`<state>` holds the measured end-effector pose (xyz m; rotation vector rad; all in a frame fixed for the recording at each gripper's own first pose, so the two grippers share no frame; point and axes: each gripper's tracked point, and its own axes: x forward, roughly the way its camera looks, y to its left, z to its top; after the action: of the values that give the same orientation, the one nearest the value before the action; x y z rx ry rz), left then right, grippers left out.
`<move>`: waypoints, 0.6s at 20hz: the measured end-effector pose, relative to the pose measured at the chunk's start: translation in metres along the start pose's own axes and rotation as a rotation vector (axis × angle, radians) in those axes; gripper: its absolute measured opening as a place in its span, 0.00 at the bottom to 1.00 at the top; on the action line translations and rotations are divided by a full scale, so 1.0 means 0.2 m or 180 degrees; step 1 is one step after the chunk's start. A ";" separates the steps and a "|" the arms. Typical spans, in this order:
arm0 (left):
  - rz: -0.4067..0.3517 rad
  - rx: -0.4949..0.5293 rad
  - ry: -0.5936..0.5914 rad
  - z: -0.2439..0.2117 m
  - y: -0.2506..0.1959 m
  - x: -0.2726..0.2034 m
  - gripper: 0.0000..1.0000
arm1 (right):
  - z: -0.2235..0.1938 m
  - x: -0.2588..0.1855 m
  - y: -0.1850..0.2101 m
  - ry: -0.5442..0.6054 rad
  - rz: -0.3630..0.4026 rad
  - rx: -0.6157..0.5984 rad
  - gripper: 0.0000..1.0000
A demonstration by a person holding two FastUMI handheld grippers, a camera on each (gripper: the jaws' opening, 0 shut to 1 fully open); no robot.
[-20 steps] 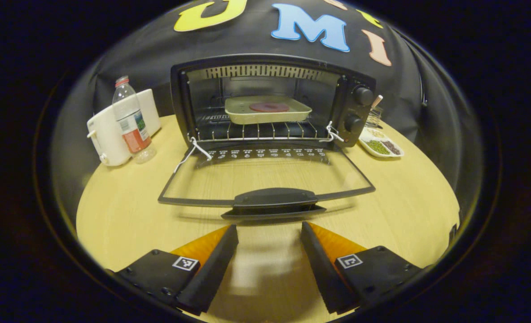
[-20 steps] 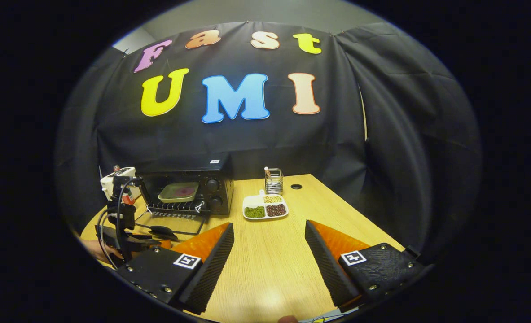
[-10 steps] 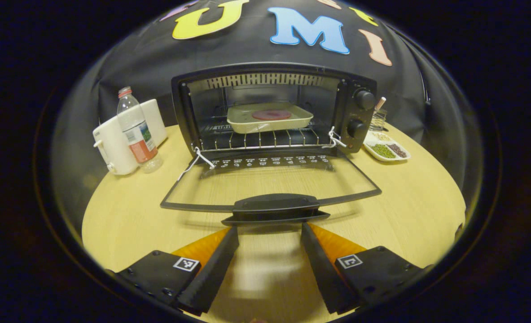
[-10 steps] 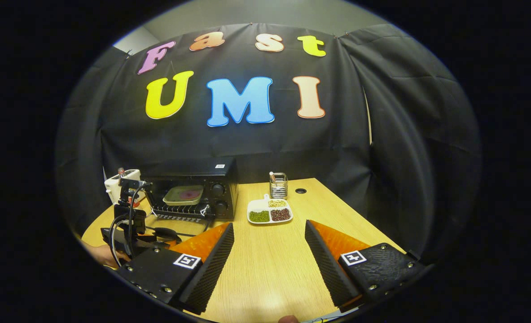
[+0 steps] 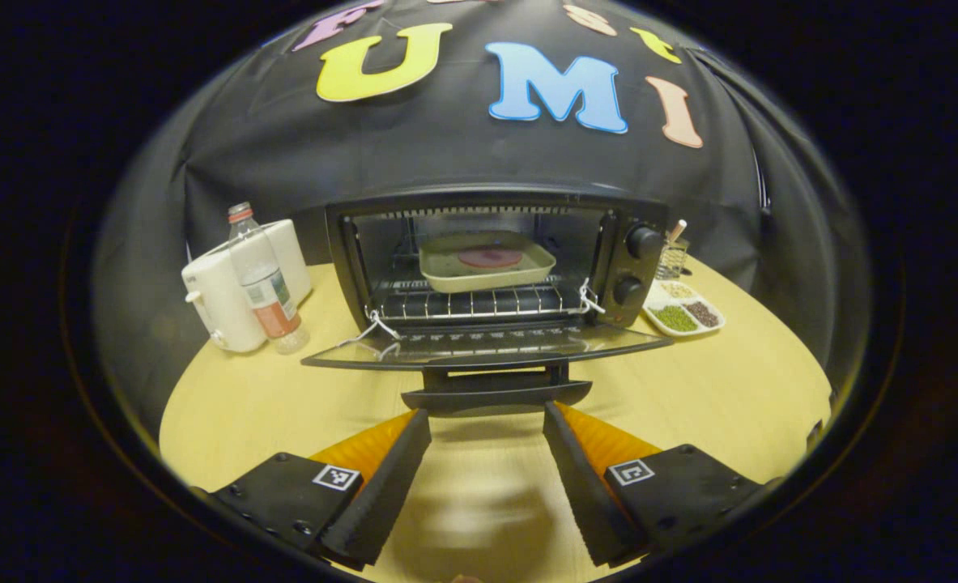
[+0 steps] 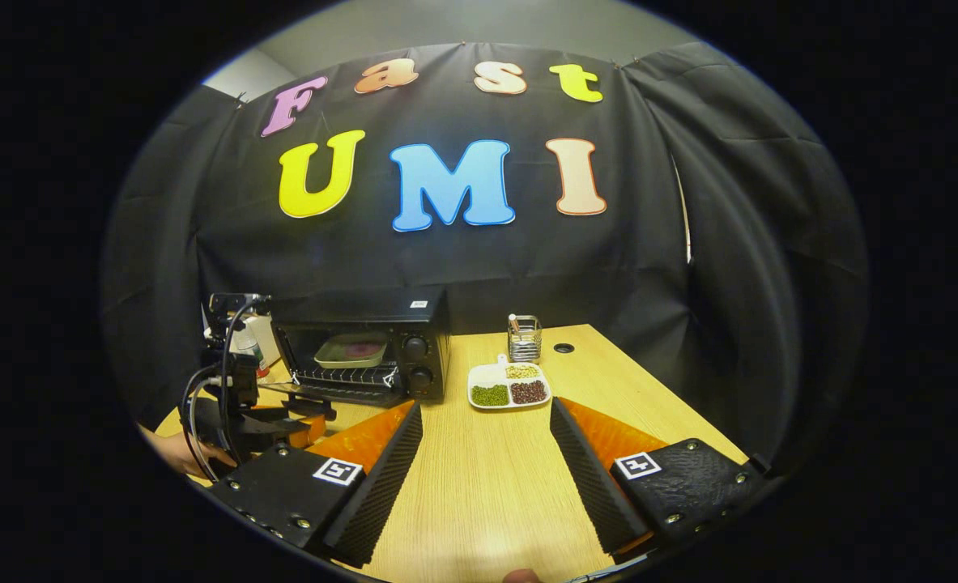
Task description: Open the electric oven with the left hand, put the food in, and close the electric oven.
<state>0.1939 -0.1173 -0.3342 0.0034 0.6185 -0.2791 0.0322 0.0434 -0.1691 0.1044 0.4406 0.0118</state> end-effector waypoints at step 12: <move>-0.0036 0.0160 -0.0454 0.32 0.02 -0.01 0.95 | 0.00 0.00 0.01 0.0025 -0.0056 -0.0053 0.98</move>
<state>0.2293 -0.1182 -0.2815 0.0280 0.4700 -0.3030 0.0319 0.0450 -0.1677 0.0840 0.4493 -0.0015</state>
